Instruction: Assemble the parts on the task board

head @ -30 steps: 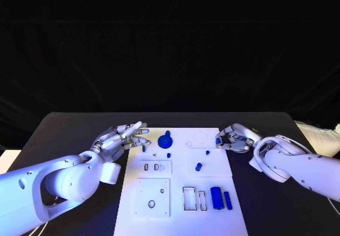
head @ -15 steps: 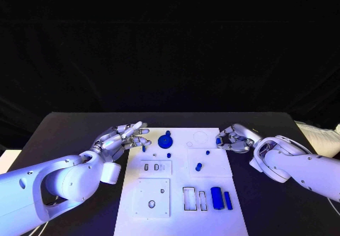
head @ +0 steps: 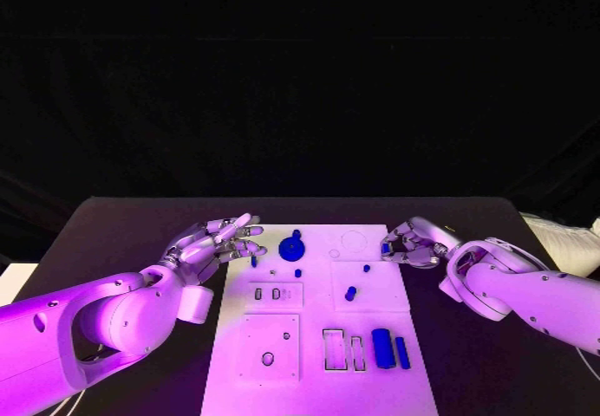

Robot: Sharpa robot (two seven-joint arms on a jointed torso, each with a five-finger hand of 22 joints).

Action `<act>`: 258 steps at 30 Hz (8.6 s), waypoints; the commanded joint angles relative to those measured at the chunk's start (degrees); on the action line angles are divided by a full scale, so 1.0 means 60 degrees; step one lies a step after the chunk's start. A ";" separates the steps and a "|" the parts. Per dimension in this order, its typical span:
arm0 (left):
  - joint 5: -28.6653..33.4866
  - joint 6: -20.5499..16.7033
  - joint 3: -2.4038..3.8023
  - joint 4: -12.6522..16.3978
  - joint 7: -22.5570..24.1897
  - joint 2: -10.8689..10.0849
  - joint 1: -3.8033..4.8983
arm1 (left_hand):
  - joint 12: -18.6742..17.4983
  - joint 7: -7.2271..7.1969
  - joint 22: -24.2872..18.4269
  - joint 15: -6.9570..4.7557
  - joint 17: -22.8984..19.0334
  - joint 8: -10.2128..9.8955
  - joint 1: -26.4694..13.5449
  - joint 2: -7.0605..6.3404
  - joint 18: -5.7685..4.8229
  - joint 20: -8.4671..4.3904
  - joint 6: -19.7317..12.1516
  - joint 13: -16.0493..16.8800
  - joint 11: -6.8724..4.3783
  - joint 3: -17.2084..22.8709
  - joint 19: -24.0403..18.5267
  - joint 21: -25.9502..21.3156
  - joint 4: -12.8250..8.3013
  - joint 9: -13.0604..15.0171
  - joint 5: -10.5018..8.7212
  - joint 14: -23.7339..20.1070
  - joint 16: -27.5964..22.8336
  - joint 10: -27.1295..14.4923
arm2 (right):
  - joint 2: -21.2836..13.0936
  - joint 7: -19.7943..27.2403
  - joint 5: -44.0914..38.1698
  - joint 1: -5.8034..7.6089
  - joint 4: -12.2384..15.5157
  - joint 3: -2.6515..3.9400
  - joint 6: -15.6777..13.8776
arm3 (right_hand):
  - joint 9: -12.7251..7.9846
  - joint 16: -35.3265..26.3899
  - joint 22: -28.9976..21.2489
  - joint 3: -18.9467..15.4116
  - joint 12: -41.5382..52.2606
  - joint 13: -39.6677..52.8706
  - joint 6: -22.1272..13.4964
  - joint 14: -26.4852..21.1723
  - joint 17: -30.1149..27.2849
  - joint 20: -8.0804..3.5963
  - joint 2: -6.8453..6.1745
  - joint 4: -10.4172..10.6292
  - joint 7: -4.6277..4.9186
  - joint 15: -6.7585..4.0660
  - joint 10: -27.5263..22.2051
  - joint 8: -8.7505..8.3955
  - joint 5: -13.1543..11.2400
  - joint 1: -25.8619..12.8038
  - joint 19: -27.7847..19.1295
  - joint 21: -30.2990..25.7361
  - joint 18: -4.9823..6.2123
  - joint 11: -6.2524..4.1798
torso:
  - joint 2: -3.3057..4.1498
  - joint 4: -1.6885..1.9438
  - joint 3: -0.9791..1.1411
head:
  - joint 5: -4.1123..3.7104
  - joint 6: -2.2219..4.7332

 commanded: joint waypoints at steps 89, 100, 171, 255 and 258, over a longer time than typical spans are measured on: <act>0.0017 0.0092 0.0006 -0.0401 0.0112 0.0172 0.0007 | -0.0023 0.0013 -0.0012 0.0025 0.0019 -0.0029 0.0032 0.0030 0.0024 -0.0007 -0.0036 0.0006 -0.0023 0.0009 -0.0054 -0.0037 -0.0063 0.0006 0.0019 -0.0070 -0.0024 -0.0009 | 0.3044 -0.2852 -0.2564 -0.0143 0.1633 -0.0387 0.1203 | 0.0197 -0.0011 0.1337 0.0090 -0.0079 0.1038 0.0079 0.0853 0.1800 -0.0207 0.0217 -0.0087 -0.0089 -0.0121 0.0046 0.0007 -0.0103 -0.0279 0.0314 0.0015 -0.0090 -0.0106 | -0.0178 0.0161 -0.0081 | 0.0549 -0.0452; 0.0017 0.0097 0.0006 -0.0405 0.0114 0.0163 0.0007 | -0.0023 0.0013 -0.0012 0.0025 0.0019 -0.0029 0.0032 0.0030 0.0024 -0.0007 -0.0036 0.0006 -0.0023 0.0009 -0.0054 -0.0037 -0.0063 0.0006 0.0019 -0.0070 -0.0024 -0.0009 | 0.2965 -0.3007 -0.2802 -0.0152 0.1646 -0.0387 0.1474 | 0.0174 -0.0048 0.1262 0.0029 -0.0198 0.0960 -0.0083 0.0839 0.1734 -0.0170 0.0066 -0.0101 -0.0010 -0.0073 -0.0029 -0.0109 -0.0153 -0.0402 0.0270 -0.0021 -0.0074 -0.0044 | -0.0176 0.0154 -0.0076 | 0.0545 -0.0470; -0.7753 0.1616 -0.0005 -0.1254 -0.8418 0.0501 0.1200 | 1.1903 -0.1502 1.0953 -0.1427 1.1091 0.3574 -0.1505 0.0013 -0.1224 -0.1420 0.0826 1.1412 -0.1561 -0.1004 0.4301 0.9891 0.1043 0.2887 0.0009 0.3787 1.1405 0.3121 | -0.0701 0.0629 0.3556 0.0805 0.3005 -0.0055 0.0480 | 0.0149 -0.0169 0.0604 -0.2081 -0.1120 0.0262 -0.1354 0.0792 0.1621 0.0169 0.0006 0.0460 0.0383 0.0264 -0.0708 -0.0387 0.0083 -0.0264 -0.0121 -0.0389 0.0075 0.0329 | -0.0482 0.0106 0.0050 | 0.0643 -0.0615; -1.1097 0.4187 -0.0385 -0.3452 -1.1045 0.4270 0.1542 | 1.3184 -0.1825 1.1805 -0.1696 1.1091 0.5513 -0.2931 0.0408 -0.1365 -0.1681 0.0048 1.2956 -0.1878 -0.2036 0.4514 1.0351 0.1123 0.5511 -0.0570 0.3787 1.1405 0.3750 | -0.0421 0.0087 0.3394 0.0820 0.2270 -0.0053 0.0485 | 0.0175 -0.0243 0.0502 -0.2302 -0.1218 0.0173 -0.1337 0.0767 0.1516 0.0151 0.0061 0.0436 0.0373 0.0250 -0.0752 -0.0398 0.0356 -0.0230 -0.0171 -0.0445 0.0097 0.0315 | -0.0579 0.0084 0.0102 | 0.0770 -0.1008; -1.1099 0.4204 -0.0385 -0.3439 -1.1043 0.4282 0.1541 | 1.3184 -0.1832 1.1817 -0.1701 1.1091 0.5532 -0.2873 0.0412 -0.1366 -0.1686 0.0043 1.2959 -0.1884 -0.2019 0.4518 1.0357 0.1109 0.5552 -0.0569 0.3787 1.1405 0.3751 | -0.0415 0.0087 0.3394 0.0820 0.2269 -0.0053 0.0487 | 0.0175 -0.0243 0.0502 -0.2302 -0.1218 0.0173 -0.1337 0.0767 0.1516 0.0151 0.0061 0.0436 0.0373 0.0250 -0.0752 -0.0398 0.0356 -0.0230 -0.0171 -0.0445 0.0097 0.0315 | -0.0580 0.0081 0.0100 | 0.0768 -0.1009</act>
